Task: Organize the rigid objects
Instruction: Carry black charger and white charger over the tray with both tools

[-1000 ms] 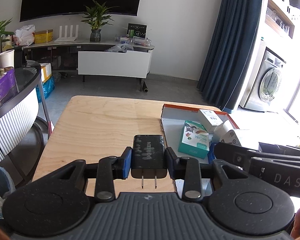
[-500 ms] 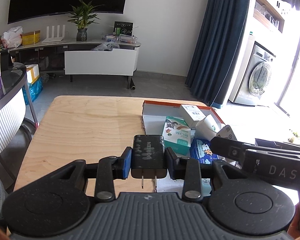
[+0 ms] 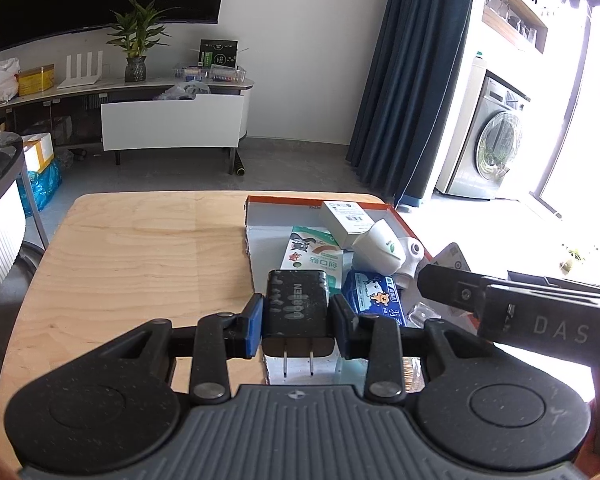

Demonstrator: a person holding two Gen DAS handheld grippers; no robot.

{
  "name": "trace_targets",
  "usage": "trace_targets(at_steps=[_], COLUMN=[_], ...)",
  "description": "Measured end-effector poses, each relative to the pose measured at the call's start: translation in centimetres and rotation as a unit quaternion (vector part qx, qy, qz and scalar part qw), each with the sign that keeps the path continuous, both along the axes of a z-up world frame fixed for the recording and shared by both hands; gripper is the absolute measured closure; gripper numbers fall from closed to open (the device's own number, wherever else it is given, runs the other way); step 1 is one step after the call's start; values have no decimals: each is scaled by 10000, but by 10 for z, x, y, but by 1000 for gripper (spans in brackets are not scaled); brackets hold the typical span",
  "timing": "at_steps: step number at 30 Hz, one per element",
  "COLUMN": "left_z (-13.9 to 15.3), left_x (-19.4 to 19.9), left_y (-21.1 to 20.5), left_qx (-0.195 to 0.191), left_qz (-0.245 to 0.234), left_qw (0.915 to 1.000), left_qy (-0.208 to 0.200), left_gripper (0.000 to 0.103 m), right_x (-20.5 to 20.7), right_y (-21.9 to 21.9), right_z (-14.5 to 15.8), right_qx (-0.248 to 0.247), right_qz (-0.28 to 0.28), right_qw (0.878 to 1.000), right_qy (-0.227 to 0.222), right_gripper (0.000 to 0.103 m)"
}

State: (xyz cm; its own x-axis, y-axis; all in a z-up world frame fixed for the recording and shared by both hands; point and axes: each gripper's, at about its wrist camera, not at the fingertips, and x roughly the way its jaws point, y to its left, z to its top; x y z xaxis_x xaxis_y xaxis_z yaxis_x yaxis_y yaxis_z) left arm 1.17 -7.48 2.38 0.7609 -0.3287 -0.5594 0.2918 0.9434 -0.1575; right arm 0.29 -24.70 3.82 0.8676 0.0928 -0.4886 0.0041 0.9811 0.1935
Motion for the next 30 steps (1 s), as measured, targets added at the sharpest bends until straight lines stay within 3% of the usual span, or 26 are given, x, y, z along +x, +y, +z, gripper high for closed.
trace_targets(at_steps=[30], left_z=[-8], left_x=[17], left_y=[-35], left_qx=[123], left_qz=[-399], left_qw=[9991], left_qy=[122], left_gripper=[67], right_x=[5], right_y=[-35], right_z=[-3], right_qx=[83], right_qz=[-403], right_qw=[9991], right_qy=[63], right_gripper=[24])
